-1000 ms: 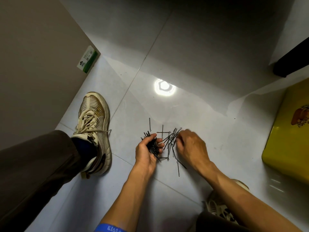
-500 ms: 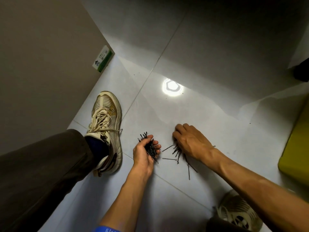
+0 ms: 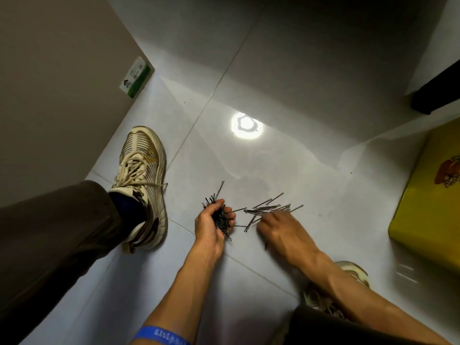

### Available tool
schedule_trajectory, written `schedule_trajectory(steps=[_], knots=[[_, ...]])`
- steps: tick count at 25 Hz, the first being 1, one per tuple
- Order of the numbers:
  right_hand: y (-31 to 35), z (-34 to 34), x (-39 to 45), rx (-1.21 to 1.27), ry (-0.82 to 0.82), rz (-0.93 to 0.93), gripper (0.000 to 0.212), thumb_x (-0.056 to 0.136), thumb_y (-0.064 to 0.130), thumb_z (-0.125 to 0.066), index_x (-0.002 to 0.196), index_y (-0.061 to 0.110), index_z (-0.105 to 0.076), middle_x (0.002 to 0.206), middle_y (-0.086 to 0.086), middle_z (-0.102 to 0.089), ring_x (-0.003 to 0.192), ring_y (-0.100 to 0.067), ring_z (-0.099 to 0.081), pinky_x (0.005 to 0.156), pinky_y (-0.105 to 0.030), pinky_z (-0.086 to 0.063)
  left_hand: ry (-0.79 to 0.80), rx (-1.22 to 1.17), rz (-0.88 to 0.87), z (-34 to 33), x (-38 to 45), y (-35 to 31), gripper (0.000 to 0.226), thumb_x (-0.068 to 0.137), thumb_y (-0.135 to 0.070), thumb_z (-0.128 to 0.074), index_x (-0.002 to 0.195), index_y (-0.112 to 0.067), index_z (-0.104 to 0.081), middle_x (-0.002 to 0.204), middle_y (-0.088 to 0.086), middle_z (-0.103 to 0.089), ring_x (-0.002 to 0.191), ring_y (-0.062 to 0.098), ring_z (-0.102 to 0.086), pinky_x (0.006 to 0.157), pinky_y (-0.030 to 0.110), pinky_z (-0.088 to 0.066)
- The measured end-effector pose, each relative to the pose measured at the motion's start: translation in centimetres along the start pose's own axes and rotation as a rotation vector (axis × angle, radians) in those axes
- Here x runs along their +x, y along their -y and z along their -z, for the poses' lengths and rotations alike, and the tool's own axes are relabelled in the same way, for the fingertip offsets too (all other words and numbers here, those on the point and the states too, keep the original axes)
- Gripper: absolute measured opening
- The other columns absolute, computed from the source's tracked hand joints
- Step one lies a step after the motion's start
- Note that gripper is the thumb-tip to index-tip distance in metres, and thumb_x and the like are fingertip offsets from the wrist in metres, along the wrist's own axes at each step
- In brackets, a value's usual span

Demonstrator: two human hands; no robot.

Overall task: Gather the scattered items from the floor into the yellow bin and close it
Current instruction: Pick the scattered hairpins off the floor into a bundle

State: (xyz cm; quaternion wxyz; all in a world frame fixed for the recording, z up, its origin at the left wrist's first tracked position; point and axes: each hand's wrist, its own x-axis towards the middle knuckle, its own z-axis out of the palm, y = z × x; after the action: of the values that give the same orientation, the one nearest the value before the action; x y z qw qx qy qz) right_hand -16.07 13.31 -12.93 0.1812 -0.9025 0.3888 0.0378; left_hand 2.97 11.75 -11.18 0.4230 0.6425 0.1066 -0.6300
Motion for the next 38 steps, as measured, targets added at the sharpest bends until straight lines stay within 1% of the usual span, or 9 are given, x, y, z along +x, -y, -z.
schedule_trajectory(steps=[2,5,7,13,16,21,28,35,38], knots=[[-1.3,0.6,0.6,0.057,-0.079,-0.156,0.011,0.079,0.009,-0.067,0.09,0.011,-0.065,0.095,-0.007,-0.062,0.079,-0.03,-0.055,0.066,-0.04,-0.046,-0.006,0.011,-0.007,0.1,0.0,0.1,0.009,0.091,-0.006,-0.05,0.094,-0.008,-0.058,0.067,0.01,-0.059,0.053,0.022,-0.057,0.045,0.024,-0.043],[-2.9,1.0,-0.2,0.121,0.001,-0.36,0.062,0.075,0.037,-0.074,0.129,0.013,-0.057,0.129,-0.01,-0.054,0.108,-0.033,-0.052,0.085,-0.043,-0.046,0.011,0.039,-0.015,-0.2,0.0,0.3,0.008,0.091,-0.006,-0.051,0.093,-0.007,-0.059,0.068,0.011,-0.058,0.053,0.022,-0.057,0.044,0.024,-0.043],[-3.2,1.1,-0.4,0.105,0.067,-0.398,0.074,0.077,0.042,-0.072,0.141,0.015,-0.046,0.139,-0.008,-0.046,0.115,-0.032,-0.047,0.09,-0.043,-0.045,0.008,0.044,-0.016,-0.3,0.0,0.5,0.008,0.091,-0.006,-0.051,0.093,-0.007,-0.059,0.068,0.011,-0.058,0.052,0.023,-0.057,0.044,0.024,-0.043],[-2.6,1.0,2.0,0.137,-0.019,-0.351,0.022,0.099,0.027,-0.052,0.111,0.011,-0.062,0.105,-0.004,-0.056,0.087,-0.026,-0.052,0.061,-0.039,-0.048,0.025,0.071,0.024,-0.4,-0.2,2.0,0.01,0.092,-0.007,-0.052,0.097,-0.005,-0.06,0.067,0.012,-0.06,0.053,0.023,-0.058,0.046,0.025,-0.044],[-2.6,1.1,2.7,0.178,-0.06,-0.405,0.026,0.096,0.033,-0.058,0.105,0.009,-0.063,0.108,-0.006,-0.057,0.089,-0.029,-0.053,0.063,-0.039,-0.047,0.028,0.058,0.018,-0.5,0.0,1.8,0.01,0.092,-0.007,-0.052,0.098,-0.006,-0.06,0.066,0.011,-0.061,0.052,0.022,-0.058,0.044,0.024,-0.043],[0.0,0.7,4.2,0.13,0.045,-0.497,0.068,0.082,0.053,-0.066,0.131,0.009,-0.049,0.126,-0.009,-0.048,0.099,-0.03,-0.048,0.076,-0.039,-0.048,0.026,0.052,0.013,0.1,0.5,1.8,0.01,0.091,-0.008,-0.054,0.097,-0.005,-0.061,0.068,0.011,-0.062,0.054,0.022,-0.058,0.045,0.025,-0.045],[0.4,0.6,4.9,0.165,0.018,-0.512,0.037,0.092,0.037,-0.061,0.117,0.01,-0.055,0.116,-0.008,-0.051,0.097,-0.027,-0.049,0.061,-0.033,-0.042,0.026,0.034,0.016,0.4,0.3,1.6,0.01,0.092,-0.008,-0.053,0.099,-0.005,-0.06,0.07,0.012,-0.061,0.057,0.023,-0.057,0.051,0.028,-0.045],[-1.9,2.0,4.2,0.031,0.087,-0.268,0.03,0.097,0.026,-0.052,0.123,0.013,-0.057,0.12,-0.006,-0.056,0.097,-0.029,-0.05,0.076,-0.039,-0.042,0.017,0.032,0.011,0.6,0.6,1.3,0.01,0.092,-0.008,-0.053,0.099,-0.006,-0.059,0.071,0.012,-0.06,0.058,0.023,-0.058,0.05,0.027,-0.045],[-1.7,2.3,4.2,0.027,0.091,-0.269,0.016,0.097,0.01,-0.048,0.101,0.009,-0.063,0.102,-0.006,-0.059,0.087,-0.028,-0.05,0.069,-0.037,-0.038,0.013,0.034,0.019,0.3,0.4,1.4,0.009,0.091,-0.008,-0.053,0.097,-0.007,-0.06,0.07,0.011,-0.06,0.059,0.024,-0.057,0.05,0.027,-0.044]])
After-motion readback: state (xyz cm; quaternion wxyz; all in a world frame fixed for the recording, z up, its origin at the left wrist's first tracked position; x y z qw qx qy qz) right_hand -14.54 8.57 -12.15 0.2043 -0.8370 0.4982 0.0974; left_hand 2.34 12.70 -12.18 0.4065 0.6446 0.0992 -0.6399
